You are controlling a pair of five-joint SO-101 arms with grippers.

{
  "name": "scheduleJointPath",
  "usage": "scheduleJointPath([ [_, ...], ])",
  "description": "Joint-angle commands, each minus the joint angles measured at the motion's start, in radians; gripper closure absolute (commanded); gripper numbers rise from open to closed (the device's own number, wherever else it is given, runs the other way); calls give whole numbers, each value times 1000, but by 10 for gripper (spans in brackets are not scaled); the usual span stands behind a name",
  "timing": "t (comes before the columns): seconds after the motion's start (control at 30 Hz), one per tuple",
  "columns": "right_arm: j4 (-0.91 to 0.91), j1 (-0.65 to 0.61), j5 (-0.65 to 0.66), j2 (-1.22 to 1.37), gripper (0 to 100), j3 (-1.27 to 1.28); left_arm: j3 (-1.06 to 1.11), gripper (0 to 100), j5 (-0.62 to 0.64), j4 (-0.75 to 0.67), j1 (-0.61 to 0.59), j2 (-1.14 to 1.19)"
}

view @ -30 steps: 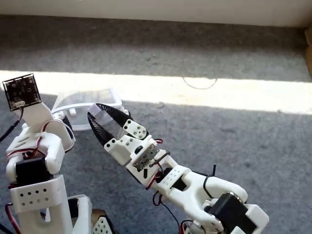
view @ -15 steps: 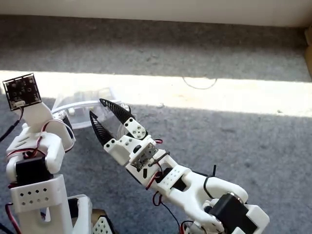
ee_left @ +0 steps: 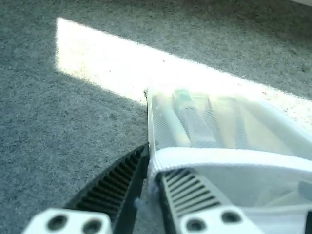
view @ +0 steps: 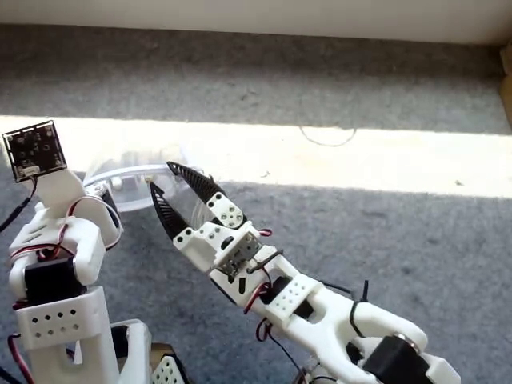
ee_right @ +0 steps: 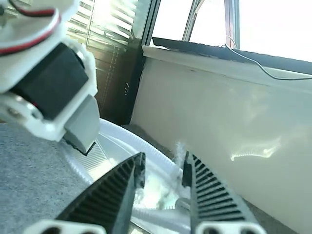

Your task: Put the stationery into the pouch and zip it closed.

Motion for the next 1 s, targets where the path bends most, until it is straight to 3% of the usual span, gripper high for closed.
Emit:
scheduleJointPath([
  [0.0,143,-7,-35,-150,875,2,-13,989,-5,-25,15,-15],
  [0.13,308,1,-129,-255,875,4,-13,989,-5,-25,15,-15],
  [0.53,809,42,-137,-607,875,5,-13,989,-5,-25,10,-15],
  [0.63,932,87,-206,-688,875,1,-13,989,-5,-25,10,-15],
  [0.73,1118,145,-278,-751,875,-4,-13,989,-5,-25,10,-15],
  [0.97,1555,216,-288,-799,875,-208,-13,989,-5,-25,10,-15],
])
